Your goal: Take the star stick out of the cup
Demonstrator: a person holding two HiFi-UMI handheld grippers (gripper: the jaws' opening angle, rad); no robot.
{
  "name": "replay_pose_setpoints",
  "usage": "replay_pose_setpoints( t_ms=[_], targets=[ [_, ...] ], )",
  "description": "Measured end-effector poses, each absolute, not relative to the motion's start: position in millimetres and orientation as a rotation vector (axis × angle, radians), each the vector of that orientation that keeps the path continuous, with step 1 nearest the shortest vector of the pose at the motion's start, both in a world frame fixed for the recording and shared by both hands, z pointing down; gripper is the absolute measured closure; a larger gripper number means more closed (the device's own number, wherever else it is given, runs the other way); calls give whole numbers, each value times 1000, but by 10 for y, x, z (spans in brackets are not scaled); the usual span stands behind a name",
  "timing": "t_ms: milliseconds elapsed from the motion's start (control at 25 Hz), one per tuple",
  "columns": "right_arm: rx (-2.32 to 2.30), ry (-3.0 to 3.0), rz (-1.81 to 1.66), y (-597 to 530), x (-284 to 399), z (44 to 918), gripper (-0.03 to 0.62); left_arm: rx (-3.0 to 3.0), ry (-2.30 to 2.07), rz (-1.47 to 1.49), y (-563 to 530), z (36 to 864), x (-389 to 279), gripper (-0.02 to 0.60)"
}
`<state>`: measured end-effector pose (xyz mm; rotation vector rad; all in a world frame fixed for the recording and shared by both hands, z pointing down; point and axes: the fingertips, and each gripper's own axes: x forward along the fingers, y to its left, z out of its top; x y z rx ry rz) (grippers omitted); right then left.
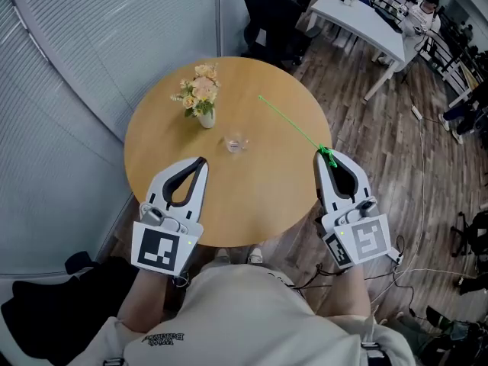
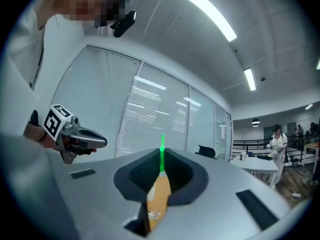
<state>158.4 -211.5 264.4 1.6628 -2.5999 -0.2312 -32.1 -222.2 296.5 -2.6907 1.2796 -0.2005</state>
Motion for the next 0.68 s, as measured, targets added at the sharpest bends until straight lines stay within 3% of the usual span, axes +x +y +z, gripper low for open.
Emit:
replay_pose_setpoints(
  t_ms=[680],
  targets=[
    [1613, -2603, -191, -2082, 1510, 2706, 556, -2707, 1278, -239, -2216, 3026, -269, 558]
  ],
)
